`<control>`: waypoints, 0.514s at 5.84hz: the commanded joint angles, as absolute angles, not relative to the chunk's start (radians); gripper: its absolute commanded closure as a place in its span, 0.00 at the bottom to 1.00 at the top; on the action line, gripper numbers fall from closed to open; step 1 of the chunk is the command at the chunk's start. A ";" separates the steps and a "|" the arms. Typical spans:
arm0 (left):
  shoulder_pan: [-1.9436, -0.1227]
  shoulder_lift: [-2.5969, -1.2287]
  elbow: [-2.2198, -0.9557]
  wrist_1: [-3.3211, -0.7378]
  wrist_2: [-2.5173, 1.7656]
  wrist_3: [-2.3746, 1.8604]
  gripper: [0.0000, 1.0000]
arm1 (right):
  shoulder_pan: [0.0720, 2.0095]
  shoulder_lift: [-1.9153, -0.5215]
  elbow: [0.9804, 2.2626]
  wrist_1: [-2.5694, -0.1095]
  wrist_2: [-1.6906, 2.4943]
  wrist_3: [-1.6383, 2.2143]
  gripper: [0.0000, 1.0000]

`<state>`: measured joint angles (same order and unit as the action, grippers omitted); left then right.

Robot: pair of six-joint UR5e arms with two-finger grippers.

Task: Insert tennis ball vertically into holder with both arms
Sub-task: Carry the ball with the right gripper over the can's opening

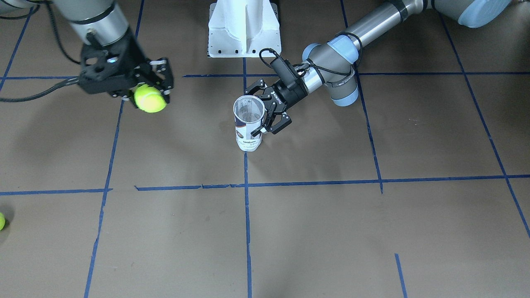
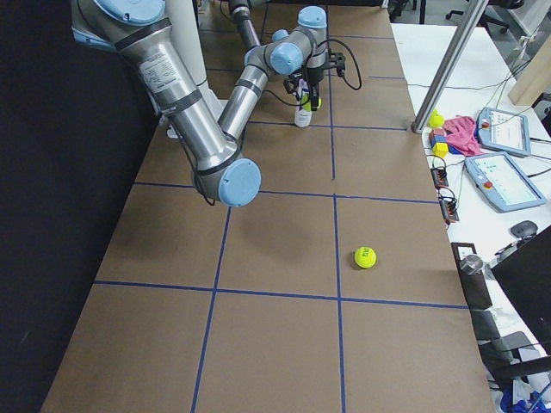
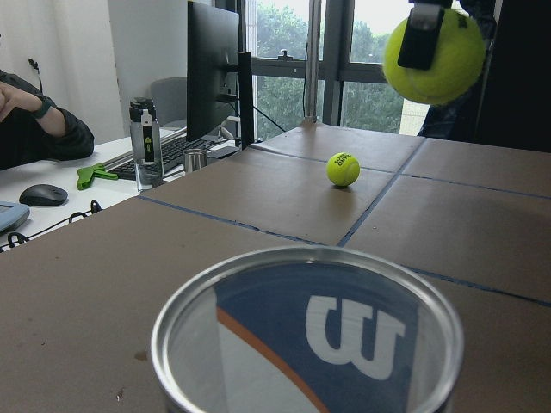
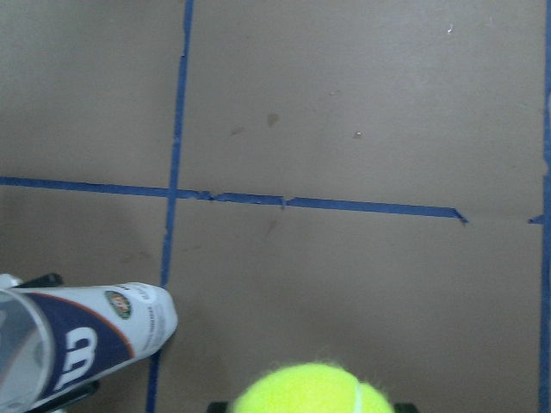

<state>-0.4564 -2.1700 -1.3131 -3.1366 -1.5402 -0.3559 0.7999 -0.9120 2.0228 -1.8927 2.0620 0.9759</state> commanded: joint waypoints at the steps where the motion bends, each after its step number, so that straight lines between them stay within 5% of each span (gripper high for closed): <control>1: -0.446 -2.171 -1.313 -3.135 -1.540 -0.354 0.15 | 0.689 -0.774 2.002 -1.954 1.973 1.119 0.65; 3: -0.443 -2.171 -1.313 -3.135 -1.540 -0.354 0.15 | 0.646 -0.680 1.919 -1.954 1.935 1.166 0.64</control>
<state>-0.4451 -2.1699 -1.3131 -3.1355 -1.5401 -0.3544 0.6703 -0.7229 1.9580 -1.9527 1.9580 1.1444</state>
